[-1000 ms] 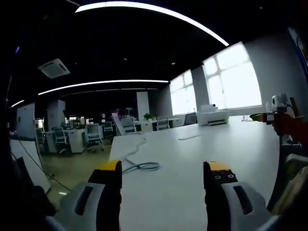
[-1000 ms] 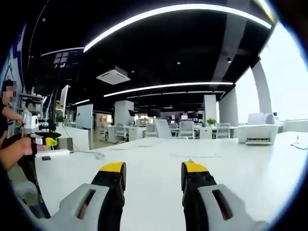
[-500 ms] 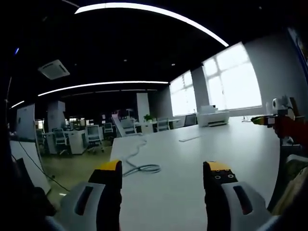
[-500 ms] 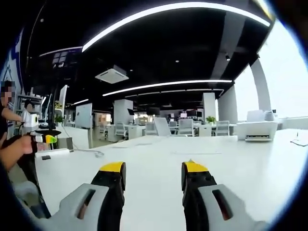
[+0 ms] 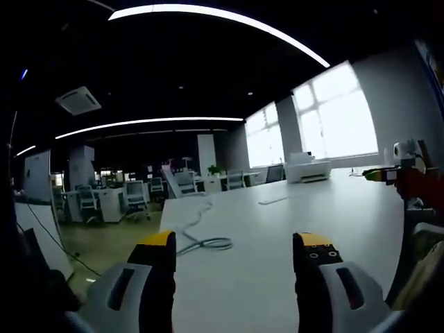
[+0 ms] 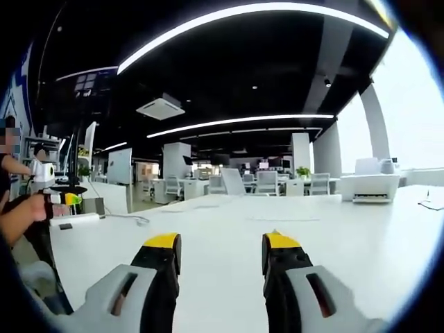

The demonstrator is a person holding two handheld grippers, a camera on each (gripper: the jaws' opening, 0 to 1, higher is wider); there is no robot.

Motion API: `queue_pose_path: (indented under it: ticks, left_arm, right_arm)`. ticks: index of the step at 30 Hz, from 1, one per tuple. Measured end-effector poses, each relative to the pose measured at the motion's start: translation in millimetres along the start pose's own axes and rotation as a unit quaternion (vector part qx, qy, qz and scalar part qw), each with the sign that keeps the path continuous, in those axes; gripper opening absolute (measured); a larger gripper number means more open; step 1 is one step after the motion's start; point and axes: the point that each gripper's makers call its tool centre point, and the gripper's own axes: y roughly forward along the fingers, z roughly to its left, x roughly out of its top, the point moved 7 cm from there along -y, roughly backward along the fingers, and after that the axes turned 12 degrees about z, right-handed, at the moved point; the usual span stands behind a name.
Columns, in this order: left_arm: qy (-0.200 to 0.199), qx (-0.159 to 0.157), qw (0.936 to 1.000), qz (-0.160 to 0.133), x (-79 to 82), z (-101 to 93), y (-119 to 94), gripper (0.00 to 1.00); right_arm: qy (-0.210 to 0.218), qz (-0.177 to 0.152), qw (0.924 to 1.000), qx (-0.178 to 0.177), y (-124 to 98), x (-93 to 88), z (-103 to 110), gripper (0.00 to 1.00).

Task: Pick up the power strip scattered on the table, fix it on the side mounting bracket of the table, and press the switch

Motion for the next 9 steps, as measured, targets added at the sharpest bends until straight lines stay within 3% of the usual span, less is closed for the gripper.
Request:
queue_pose_path:
  ticks: [9]
  left_arm:
    - [-0.003,0.000,1.0000,0.000,-2.0,-0.9,-0.7,0.73]
  right_arm:
    - [0.002,0.002,1.0000,0.001,-0.2,-1.0,2.0,0.43]
